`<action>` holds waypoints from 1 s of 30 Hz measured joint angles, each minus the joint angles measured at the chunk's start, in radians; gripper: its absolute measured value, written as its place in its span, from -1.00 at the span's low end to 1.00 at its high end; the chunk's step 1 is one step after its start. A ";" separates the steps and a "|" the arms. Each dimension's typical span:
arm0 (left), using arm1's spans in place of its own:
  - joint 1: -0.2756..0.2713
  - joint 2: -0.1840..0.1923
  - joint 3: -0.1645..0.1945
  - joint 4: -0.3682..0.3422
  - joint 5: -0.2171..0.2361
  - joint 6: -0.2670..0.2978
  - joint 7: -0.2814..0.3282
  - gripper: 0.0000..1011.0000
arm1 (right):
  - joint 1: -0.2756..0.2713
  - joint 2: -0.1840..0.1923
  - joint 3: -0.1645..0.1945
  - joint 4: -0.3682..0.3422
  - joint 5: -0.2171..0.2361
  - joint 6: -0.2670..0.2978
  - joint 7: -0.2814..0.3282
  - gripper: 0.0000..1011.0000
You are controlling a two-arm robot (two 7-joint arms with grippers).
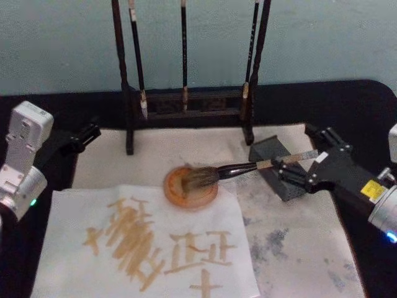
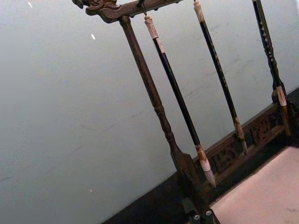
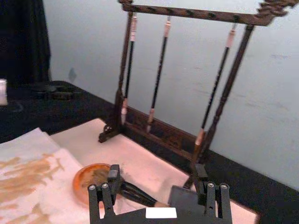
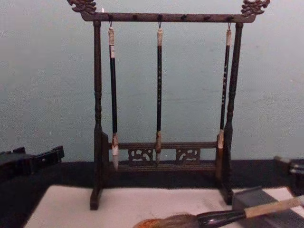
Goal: Pick up the brush from the inkstone, write on the paper, then place the brush back to its original position.
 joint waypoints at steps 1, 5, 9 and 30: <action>0.000 0.000 0.000 0.000 0.000 0.000 0.000 0.98 | -0.005 0.000 -0.002 -0.007 -0.010 -0.002 0.002 0.99; 0.000 0.000 0.000 0.000 0.000 0.000 0.000 0.98 | -0.016 0.000 -0.005 -0.023 -0.031 -0.003 0.015 0.99; 0.000 0.000 0.000 0.000 0.000 0.000 0.000 0.98 | -0.023 0.000 -0.007 -0.032 -0.041 -0.002 0.023 0.99; 0.000 0.000 0.000 0.000 0.000 0.000 0.000 0.98 | -0.020 -0.001 -0.006 -0.029 -0.038 -0.001 0.020 0.99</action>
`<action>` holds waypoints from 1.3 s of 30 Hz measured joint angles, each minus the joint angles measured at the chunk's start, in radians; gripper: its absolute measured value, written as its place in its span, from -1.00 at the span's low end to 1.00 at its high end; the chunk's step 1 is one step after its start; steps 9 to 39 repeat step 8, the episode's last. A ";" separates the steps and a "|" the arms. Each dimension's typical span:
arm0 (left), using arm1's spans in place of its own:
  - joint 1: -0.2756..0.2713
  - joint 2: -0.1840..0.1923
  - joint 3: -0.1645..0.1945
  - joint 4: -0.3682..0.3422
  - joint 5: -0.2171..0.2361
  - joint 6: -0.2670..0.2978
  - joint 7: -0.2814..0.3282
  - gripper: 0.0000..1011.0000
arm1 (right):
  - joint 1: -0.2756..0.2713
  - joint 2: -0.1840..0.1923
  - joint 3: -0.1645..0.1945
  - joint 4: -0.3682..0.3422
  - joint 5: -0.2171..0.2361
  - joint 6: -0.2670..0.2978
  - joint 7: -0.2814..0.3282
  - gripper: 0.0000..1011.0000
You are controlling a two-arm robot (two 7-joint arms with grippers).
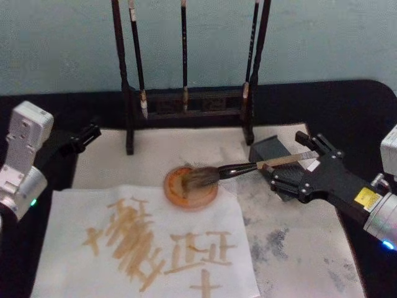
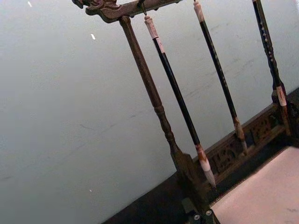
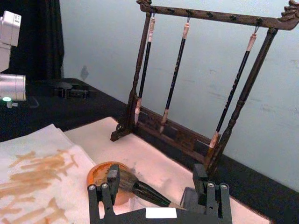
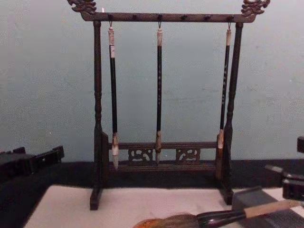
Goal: Pick up the brush from the inkstone, write on the paper, then place the brush back to its original position.
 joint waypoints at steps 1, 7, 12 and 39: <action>0.000 0.000 0.000 0.000 0.000 0.000 0.000 0.98 | 0.000 0.000 0.000 0.000 0.000 0.000 0.000 0.99; 0.000 0.000 0.000 0.000 0.000 0.000 0.000 0.98 | 0.001 0.000 0.000 0.001 0.000 0.000 -0.001 0.99; 0.000 0.000 0.000 0.000 0.000 0.000 0.000 0.98 | 0.001 0.000 0.000 0.001 0.001 0.000 -0.001 0.99; 0.000 0.000 0.000 0.000 0.000 0.000 0.000 0.98 | 0.001 0.000 0.000 0.001 0.001 0.000 -0.001 0.99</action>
